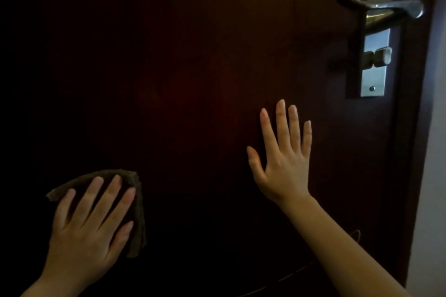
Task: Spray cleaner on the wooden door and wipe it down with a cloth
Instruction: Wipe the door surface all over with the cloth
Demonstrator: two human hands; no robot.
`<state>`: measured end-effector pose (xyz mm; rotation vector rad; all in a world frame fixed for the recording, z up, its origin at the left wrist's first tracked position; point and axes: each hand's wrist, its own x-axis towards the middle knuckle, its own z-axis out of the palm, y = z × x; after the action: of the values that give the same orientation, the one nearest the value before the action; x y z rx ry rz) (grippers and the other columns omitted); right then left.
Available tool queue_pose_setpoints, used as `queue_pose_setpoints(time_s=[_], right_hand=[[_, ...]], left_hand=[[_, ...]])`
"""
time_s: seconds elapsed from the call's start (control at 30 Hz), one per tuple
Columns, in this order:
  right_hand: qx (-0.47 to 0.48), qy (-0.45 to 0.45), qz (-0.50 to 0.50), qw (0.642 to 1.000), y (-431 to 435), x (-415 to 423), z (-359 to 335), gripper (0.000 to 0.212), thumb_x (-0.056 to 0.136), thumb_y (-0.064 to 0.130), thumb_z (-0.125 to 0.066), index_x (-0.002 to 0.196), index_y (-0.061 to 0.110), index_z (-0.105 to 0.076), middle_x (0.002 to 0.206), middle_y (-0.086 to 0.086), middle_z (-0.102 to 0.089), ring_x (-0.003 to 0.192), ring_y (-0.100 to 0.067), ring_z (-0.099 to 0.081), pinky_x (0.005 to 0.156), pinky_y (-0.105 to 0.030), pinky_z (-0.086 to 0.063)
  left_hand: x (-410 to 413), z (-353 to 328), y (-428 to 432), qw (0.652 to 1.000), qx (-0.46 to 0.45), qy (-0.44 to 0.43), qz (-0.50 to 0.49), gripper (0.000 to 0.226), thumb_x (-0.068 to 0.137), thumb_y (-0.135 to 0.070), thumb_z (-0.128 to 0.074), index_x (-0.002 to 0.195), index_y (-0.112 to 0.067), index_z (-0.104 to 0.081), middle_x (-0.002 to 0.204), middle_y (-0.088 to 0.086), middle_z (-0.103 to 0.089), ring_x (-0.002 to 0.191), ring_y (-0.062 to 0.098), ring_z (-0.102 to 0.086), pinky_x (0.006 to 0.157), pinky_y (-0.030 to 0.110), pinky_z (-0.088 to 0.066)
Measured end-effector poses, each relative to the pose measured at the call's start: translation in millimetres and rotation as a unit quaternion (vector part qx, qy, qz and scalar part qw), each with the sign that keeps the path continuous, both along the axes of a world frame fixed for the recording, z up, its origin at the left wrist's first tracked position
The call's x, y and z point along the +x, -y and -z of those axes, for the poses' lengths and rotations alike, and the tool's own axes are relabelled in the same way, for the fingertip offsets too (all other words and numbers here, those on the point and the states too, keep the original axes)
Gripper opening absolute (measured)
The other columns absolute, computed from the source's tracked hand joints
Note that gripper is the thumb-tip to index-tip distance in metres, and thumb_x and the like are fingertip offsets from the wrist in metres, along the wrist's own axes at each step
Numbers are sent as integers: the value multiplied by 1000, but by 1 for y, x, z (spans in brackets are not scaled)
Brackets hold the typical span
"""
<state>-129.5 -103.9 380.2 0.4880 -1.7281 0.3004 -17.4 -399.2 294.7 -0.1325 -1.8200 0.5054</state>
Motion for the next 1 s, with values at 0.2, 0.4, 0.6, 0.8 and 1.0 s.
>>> queue_pose_setpoints(time_s=[0.2,0.4,0.6,0.8,1.0], right_hand=[[5,1,2,1000,0,-1,2,67,90,49,-31,148,19,-13,155,-12,-9,143,-26,-2,114,-47,3],[-13,45,-4,999,10,12,-1,69,91,50,-32,148,16,-14,155,-21,-7,142,-35,0,112,-52,5],[136,-22,-84,987,83,46,-8,61,92,44,-35,146,16,-28,153,-16,-22,142,-31,-13,113,-53,-4],[182,-34,-97,978,137,59,-3,61,93,45,-34,146,16,-27,154,-16,-21,142,-32,-12,111,-57,-1],[194,-41,-121,973,191,76,-2,62,93,45,-34,146,13,-27,154,-15,-22,142,-30,-13,110,-58,4]], left_hand=[[-3,-41,0,991,129,-42,-20,55,97,-42,-17,136,-8,-36,144,19,-34,141,31,-16,109,52,-13],[-4,-20,-16,991,129,-14,-44,55,98,-42,-15,141,-9,-28,146,17,-29,135,37,-22,108,53,-12],[3,-18,0,995,101,7,-16,53,98,-44,-16,142,-16,-26,147,8,-23,136,31,-21,113,43,-4],[8,11,15,976,207,-37,-62,55,92,-37,-31,141,-12,-24,147,13,-24,136,33,-19,111,46,-5],[11,52,3,979,192,20,-58,45,97,-40,-23,133,-16,-35,141,10,-29,129,33,-29,103,51,-20]])
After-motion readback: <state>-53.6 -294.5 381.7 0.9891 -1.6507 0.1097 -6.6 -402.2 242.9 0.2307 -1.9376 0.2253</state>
